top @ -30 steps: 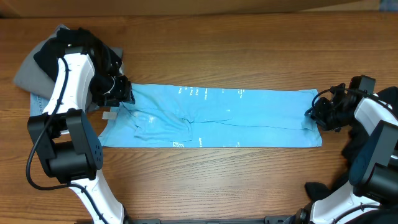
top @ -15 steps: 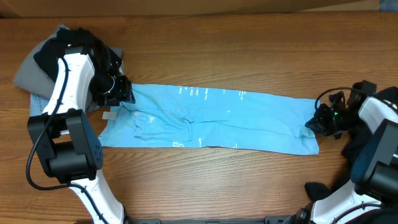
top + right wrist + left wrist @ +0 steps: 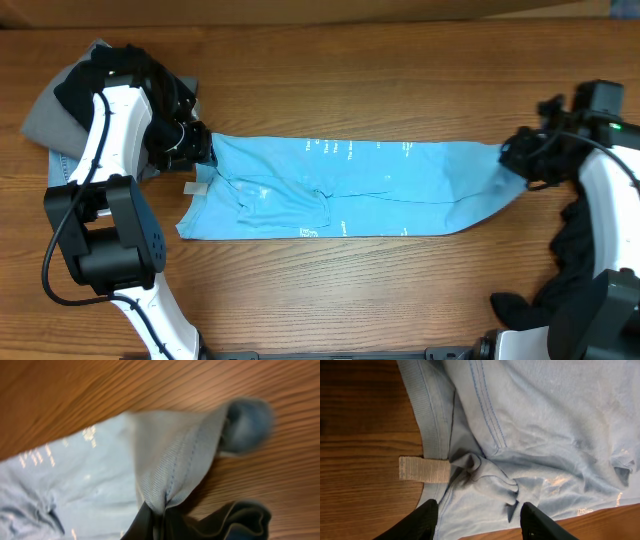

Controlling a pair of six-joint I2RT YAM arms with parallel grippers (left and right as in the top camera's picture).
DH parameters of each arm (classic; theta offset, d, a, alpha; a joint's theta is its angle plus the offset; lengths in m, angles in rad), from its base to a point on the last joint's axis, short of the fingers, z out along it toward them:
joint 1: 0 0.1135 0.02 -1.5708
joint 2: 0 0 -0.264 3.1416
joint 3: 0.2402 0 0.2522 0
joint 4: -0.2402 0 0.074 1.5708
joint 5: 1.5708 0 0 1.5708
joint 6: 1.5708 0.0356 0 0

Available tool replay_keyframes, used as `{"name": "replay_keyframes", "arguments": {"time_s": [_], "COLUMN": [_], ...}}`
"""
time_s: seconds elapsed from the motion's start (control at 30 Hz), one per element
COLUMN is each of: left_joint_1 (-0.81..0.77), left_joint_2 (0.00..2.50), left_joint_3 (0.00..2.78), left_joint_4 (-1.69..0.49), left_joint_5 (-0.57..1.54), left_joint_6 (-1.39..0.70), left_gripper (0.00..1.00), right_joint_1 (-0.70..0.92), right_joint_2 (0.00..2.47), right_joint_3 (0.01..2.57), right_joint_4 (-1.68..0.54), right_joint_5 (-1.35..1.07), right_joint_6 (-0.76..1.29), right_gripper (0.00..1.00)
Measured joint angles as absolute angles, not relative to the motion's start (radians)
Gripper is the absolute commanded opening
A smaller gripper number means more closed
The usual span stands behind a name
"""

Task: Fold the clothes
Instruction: 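Fold the shirt's right end leftward over the strip with the right gripper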

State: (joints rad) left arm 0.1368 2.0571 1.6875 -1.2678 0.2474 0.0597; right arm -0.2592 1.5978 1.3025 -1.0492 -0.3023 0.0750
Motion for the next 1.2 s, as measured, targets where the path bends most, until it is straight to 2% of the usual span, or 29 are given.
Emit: {"name": "replay_keyframes", "arguments": {"time_s": [0.43,0.7,1.13,1.17,1.2], "left_joint_1": [0.137,0.137,0.137,0.137,0.137], "left_joint_2": [2.057,2.057,2.057,2.057,2.057], "left_joint_3": [1.687,1.687,1.687,1.687,1.687], "left_joint_4": [-1.275,-1.275,-1.276,-1.276,-1.277], "left_joint_5": [0.247,0.247,0.248,0.247,0.247], "left_joint_6": [0.06,0.06,0.06,0.06,0.06], "left_gripper": [0.56,0.56,0.56,0.56,0.56], "right_joint_1": [0.166,0.386,0.581,0.593,0.604], "right_joint_2": [1.598,1.598,1.738,1.748,1.758], "right_joint_3": [1.303,1.303,1.302,1.302,1.301], "right_joint_4": [-1.055,-0.931,-0.732,-0.717,-0.705], "right_joint_5": [-0.271,-0.224,-0.206,-0.206,-0.206], "right_joint_6": [0.2,0.337,0.408,0.411,0.412], "right_gripper": [0.04,0.04,0.04,0.05,0.11]}}
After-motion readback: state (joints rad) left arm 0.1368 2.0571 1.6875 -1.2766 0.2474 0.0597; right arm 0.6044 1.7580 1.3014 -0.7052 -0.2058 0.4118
